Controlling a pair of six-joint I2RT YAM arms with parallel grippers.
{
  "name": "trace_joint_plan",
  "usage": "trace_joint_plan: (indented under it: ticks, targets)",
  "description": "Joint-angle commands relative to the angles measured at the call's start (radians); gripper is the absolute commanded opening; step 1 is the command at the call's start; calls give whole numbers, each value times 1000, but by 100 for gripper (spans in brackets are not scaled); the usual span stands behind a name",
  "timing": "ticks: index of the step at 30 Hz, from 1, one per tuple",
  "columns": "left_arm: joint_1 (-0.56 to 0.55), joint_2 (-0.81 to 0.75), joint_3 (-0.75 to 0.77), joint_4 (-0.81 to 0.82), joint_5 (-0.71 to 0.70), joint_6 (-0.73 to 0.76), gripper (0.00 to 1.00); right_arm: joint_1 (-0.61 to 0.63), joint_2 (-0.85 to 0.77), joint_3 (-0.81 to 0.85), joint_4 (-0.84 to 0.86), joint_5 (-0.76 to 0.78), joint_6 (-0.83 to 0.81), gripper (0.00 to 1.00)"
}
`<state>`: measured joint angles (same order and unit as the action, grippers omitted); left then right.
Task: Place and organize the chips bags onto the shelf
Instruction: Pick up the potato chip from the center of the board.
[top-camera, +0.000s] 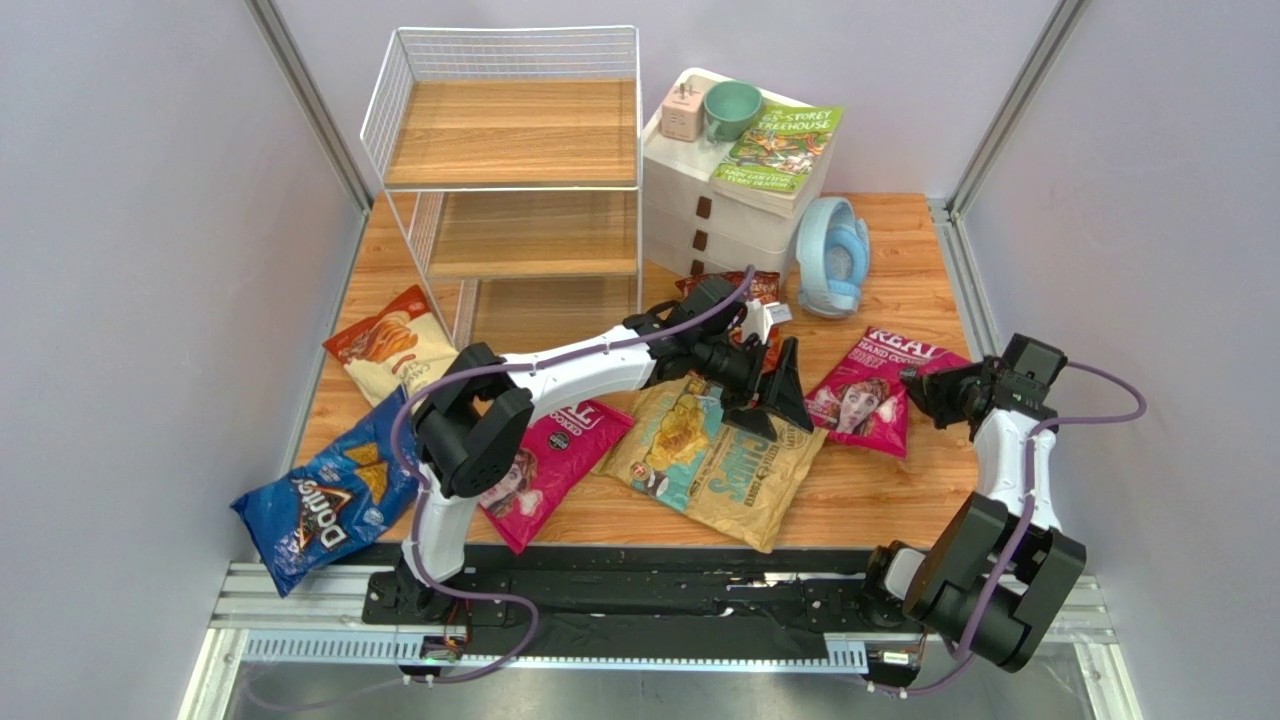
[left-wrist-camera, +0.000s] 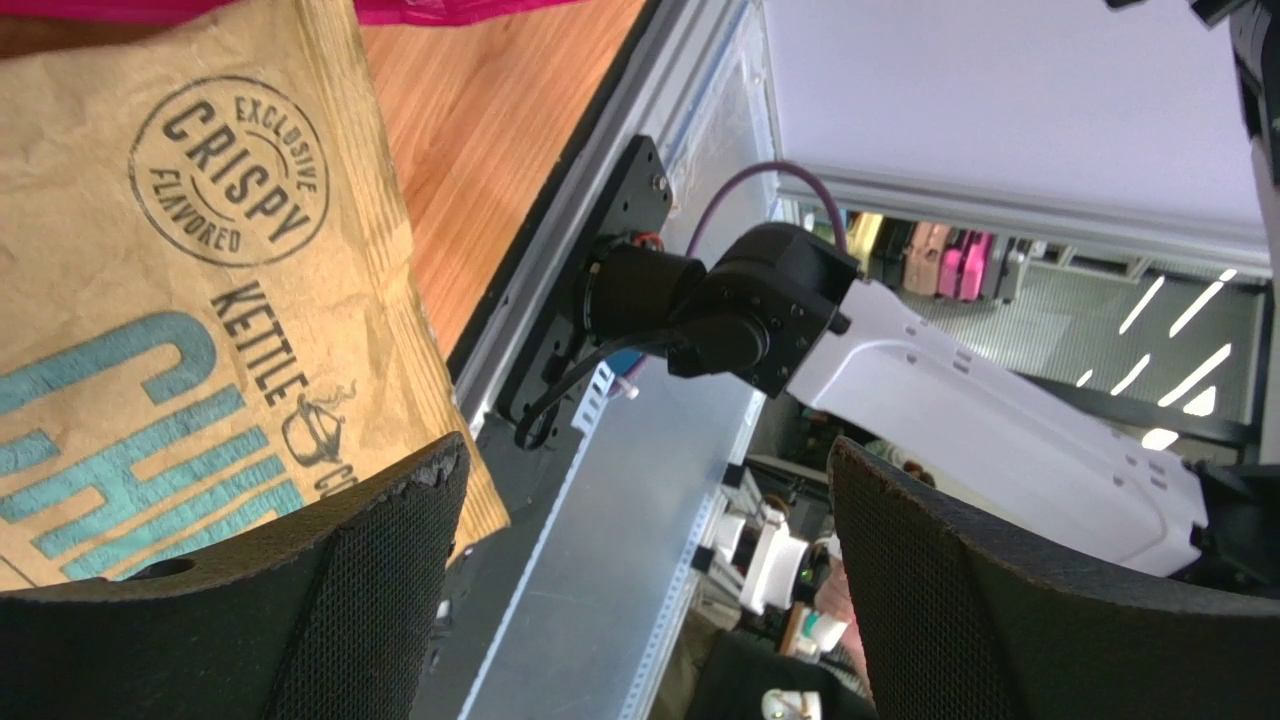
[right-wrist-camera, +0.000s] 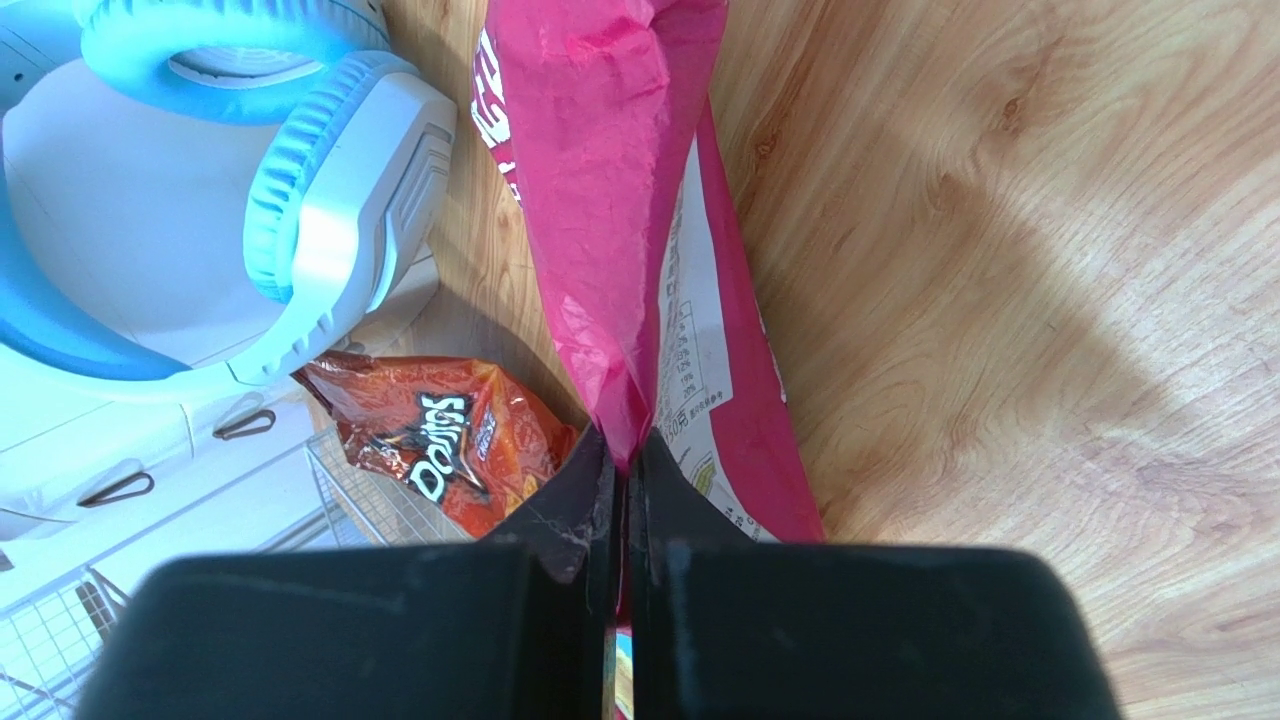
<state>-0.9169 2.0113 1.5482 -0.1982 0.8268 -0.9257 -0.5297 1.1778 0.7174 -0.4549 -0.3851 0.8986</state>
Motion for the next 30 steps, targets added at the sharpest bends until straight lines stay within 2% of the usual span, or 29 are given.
trace_joint_plan:
  ticks: [1, 6, 12, 18, 22, 25, 29, 30]
  targets:
    - [0, 35, 58, 71, -15, -53, 94, -12, -24, 42, 45, -2, 45, 0]
    - [-2, 64, 78, 82, -32, -68, 94, -35, 5, 54, 107, -27, 92, 0]
    - [-4, 113, 96, 94, -43, -87, 94, -38, 36, 99, 113, -34, 99, 0]
    - [-7, 161, 124, 120, -81, -125, 94, -36, 22, 71, 102, -67, 109, 0]
    - [-10, 202, 122, 192, -95, -200, 95, -35, -61, -24, 136, -69, 148, 0]
    - [-20, 240, 127, 316, -91, -274, 95, -36, -124, -130, 208, -86, 212, 0]
    - [-34, 285, 162, 329, -101, -331, 94, -33, -228, -309, 387, -74, 376, 0]
    - [-34, 285, 165, 318, -123, -326, 94, -33, -251, -329, 389, -64, 410, 0]
